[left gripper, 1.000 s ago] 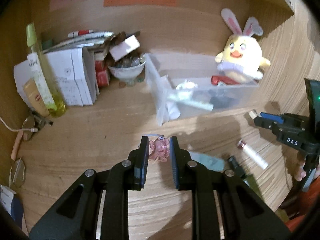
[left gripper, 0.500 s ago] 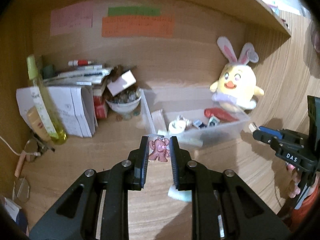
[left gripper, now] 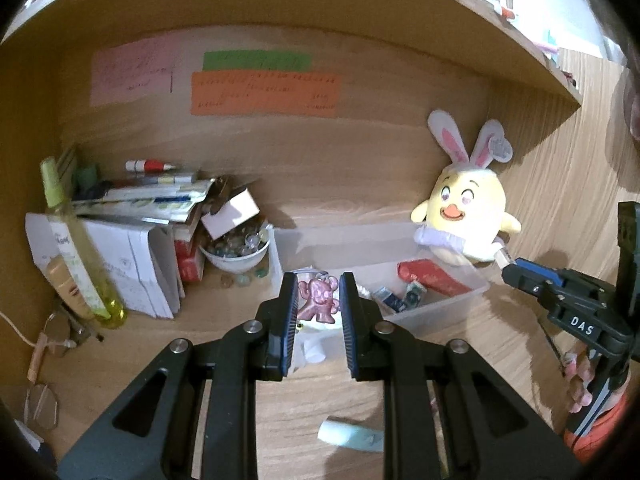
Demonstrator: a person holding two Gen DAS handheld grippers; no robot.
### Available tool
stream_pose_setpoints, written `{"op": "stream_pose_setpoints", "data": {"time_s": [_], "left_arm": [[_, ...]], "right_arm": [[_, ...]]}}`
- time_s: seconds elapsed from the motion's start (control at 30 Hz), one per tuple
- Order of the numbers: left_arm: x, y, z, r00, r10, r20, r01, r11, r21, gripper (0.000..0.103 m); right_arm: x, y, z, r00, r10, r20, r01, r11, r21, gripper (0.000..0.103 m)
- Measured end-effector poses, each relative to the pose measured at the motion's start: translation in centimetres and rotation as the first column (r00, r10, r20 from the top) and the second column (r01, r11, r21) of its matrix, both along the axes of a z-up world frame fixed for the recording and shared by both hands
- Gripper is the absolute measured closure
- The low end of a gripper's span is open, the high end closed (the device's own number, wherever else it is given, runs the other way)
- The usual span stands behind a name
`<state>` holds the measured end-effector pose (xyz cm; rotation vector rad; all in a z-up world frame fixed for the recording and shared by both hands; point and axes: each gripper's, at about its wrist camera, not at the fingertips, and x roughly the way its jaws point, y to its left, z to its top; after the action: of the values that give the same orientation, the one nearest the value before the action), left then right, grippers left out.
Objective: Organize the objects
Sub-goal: 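Carry the pink charm and eraser over the clear box and lower them inside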
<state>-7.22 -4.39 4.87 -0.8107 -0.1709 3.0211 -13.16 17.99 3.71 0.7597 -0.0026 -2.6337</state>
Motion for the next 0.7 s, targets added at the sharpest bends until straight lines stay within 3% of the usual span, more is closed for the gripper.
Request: {"op": "stream_pose_setpoints", "data": {"time_s": [0.3,0.7], "left_arm": [[-2.3,0.7,1.2,1.000,-0.010,-0.024,0.011,1.000,0.011,0.083],[-6.3,1.9,0.0,0.999,-0.020,0.030,0.020,1.000,0.016,0.083]], "right_arm": [[-2.3,0.0,1.0,1.000,-0.012,-0.024,0.012,1.000,-0.003,0.081],[-5.2,-1.6,0.7,0.999,-0.005,-0.037,0.007,0.999,0.053,0.081]]}}
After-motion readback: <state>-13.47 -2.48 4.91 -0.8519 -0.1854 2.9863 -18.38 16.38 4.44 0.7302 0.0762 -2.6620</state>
